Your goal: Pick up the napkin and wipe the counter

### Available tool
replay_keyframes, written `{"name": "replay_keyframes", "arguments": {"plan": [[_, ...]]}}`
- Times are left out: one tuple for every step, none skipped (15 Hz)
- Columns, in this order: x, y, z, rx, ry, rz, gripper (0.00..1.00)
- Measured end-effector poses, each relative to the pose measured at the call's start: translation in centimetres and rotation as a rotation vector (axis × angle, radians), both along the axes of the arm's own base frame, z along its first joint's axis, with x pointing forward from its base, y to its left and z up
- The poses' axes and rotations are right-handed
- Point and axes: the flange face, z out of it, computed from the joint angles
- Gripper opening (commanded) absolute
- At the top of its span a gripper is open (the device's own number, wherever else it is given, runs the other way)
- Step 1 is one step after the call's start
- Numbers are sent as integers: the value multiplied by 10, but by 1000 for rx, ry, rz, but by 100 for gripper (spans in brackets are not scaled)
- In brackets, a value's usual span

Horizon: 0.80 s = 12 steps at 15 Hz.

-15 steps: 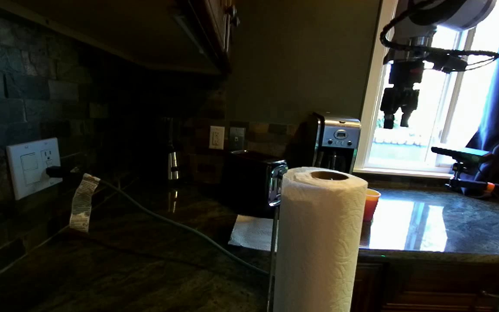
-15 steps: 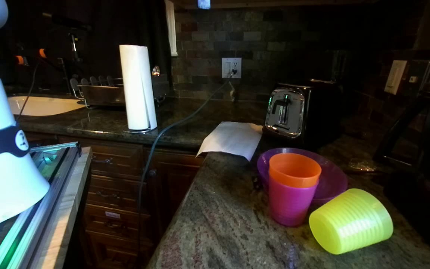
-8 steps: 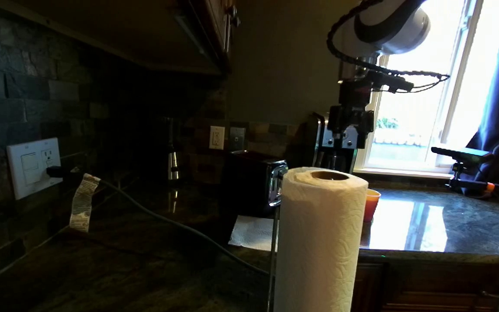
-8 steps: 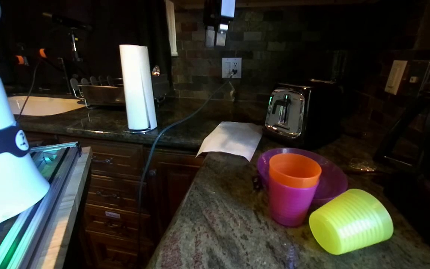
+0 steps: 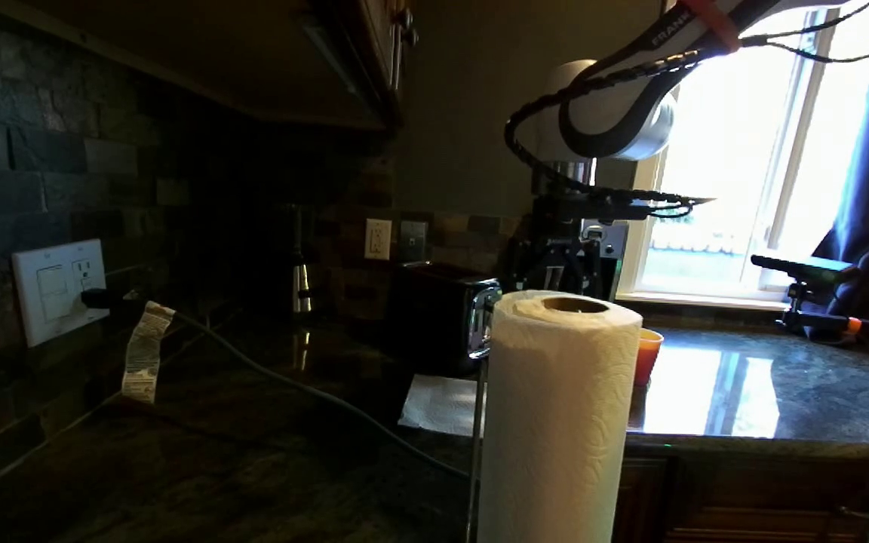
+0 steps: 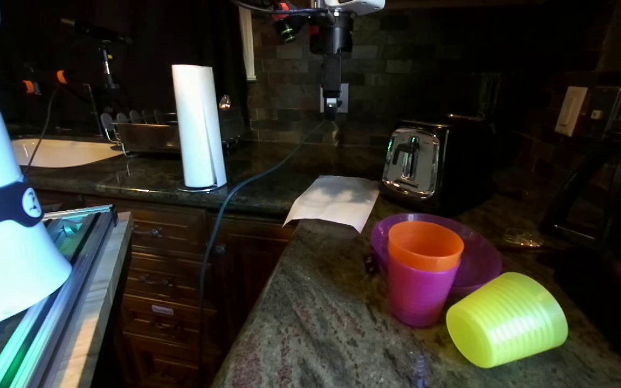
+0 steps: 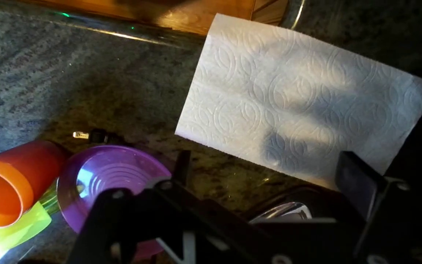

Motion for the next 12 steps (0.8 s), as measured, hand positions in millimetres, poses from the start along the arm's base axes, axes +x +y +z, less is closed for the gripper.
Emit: {"name": "replay_keyframes", "arguments": {"plan": [[0, -1, 2, 0, -3, 0, 100], [0, -1, 5, 0, -9, 1, 100], [0, -2, 7, 0, -14, 1, 100], [0, -2, 9, 0, -17, 2, 100], [0, -2, 9, 1, -17, 1, 100], [1, -3, 8, -3, -17, -4, 100], [2, -4, 6, -10, -19, -13, 100], [3, -4, 1, -18, -22, -19, 100], [5, -5, -7, -21, -24, -29, 100], [6, -4, -17, -18, -24, -37, 100], [6, -3, -28, -14, -17, -38, 100], [6, -2, -39, -6, -12, -39, 100]]}}
